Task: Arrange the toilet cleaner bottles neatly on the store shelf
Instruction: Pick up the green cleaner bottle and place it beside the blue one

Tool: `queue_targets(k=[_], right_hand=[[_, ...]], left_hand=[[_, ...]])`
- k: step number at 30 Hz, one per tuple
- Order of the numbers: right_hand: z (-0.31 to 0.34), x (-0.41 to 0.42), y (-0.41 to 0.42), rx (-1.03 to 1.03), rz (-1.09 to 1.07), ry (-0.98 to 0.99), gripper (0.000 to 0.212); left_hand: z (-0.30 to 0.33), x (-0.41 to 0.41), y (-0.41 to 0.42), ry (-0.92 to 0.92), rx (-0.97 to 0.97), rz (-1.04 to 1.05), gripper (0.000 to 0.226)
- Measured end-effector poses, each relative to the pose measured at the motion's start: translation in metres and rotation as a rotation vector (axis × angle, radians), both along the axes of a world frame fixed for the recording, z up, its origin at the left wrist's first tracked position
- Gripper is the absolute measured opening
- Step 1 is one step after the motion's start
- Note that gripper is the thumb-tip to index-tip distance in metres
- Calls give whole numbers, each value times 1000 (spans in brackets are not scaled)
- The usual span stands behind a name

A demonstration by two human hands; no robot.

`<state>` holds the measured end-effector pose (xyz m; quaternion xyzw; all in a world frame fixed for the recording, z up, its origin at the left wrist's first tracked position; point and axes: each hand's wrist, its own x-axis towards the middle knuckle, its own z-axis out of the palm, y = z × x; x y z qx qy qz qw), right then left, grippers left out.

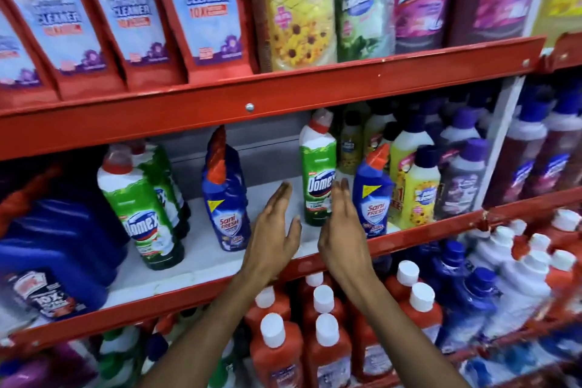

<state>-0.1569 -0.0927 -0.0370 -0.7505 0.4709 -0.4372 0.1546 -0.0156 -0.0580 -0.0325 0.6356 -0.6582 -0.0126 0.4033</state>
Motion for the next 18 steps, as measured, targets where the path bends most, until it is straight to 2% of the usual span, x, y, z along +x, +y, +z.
queue_targets(k=[4, 9, 12, 15, 18], right_hand=[[-1, 8, -24, 96, 43, -85, 78], [-5, 16, -49, 177, 36, -217, 78], [-11, 23, -55, 164, 45, -255, 75], [-10, 21, -40, 132, 32, -328, 61], [-6, 17, -20, 84, 36, -365, 44]], left_hand=[[13, -11, -47, 184, 60, 52, 67], [22, -22, -74, 488, 94, 1, 53], [18, -20, -70, 504, 73, -8, 52], [9, -16, -57, 485, -7, 0, 50], [3, -16, -37, 535, -88, -1, 58]])
